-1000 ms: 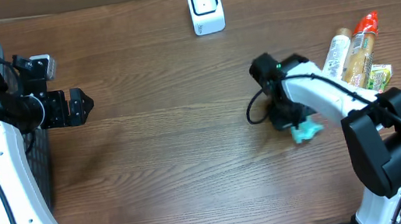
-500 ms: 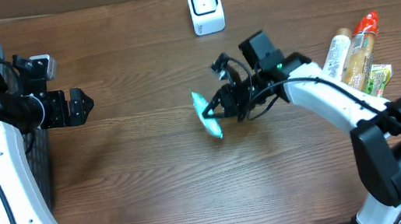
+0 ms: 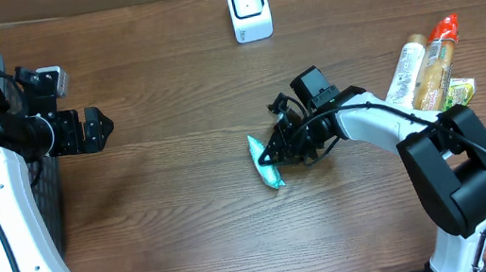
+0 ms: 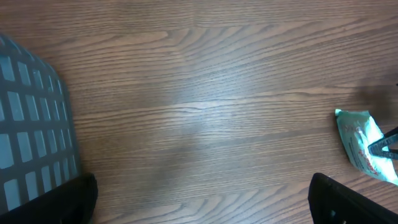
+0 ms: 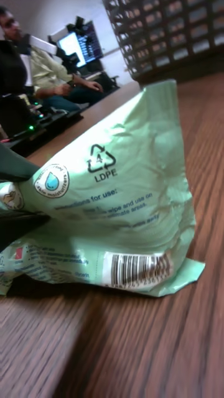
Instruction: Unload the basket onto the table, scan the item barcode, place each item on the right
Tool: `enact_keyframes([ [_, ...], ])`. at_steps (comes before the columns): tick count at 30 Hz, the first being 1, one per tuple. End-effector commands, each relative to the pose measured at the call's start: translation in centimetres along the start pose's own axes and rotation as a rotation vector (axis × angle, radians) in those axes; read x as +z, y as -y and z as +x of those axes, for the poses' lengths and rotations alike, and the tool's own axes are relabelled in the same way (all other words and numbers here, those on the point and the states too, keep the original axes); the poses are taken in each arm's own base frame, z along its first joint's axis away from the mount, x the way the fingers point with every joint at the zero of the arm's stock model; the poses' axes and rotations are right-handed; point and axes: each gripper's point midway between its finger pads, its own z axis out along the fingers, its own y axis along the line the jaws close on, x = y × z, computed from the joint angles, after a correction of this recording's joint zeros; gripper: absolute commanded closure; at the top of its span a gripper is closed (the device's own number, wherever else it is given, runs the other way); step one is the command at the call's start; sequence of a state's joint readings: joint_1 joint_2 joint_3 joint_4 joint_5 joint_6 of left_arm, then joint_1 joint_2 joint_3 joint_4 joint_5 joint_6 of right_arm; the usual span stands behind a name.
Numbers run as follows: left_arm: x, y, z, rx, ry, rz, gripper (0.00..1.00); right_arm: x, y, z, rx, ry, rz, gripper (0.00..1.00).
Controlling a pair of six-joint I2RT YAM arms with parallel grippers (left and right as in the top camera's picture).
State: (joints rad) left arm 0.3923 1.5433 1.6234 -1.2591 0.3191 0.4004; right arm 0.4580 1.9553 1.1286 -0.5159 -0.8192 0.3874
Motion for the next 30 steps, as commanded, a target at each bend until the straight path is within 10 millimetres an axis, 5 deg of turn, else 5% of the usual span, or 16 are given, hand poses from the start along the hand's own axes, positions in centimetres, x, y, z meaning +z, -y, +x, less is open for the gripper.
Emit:
enact_keyframes([
  [1,0.3,0.3,-0.2,0.027,0.001,0.014,0.0,-0.6,2.0,-1.1,0.072,0.068,0.119,0.88],
  [12,0.3,0.3,-0.2,0.027,0.001,0.014,0.0,-1.5,2.8,-1.6,0.146,0.092,0.21,0.78],
  [22,0.3,0.3,-0.2,0.027,0.001,0.014,0.0,-9.6,3.5,-3.9,0.033,0.203,0.66,0.7],
  [26,0.3,0.3,-0.2,0.027,0.002,0.014,0.01,-10.4,4.1,-3.5,-0.028,0.168,0.721,0.7],
  [30,0.3,0.3,-0.2,0.027,0.001,0.014,0.0,-9.9,3.5,-3.0,-0.046,0.151,0.729,0.55],
])
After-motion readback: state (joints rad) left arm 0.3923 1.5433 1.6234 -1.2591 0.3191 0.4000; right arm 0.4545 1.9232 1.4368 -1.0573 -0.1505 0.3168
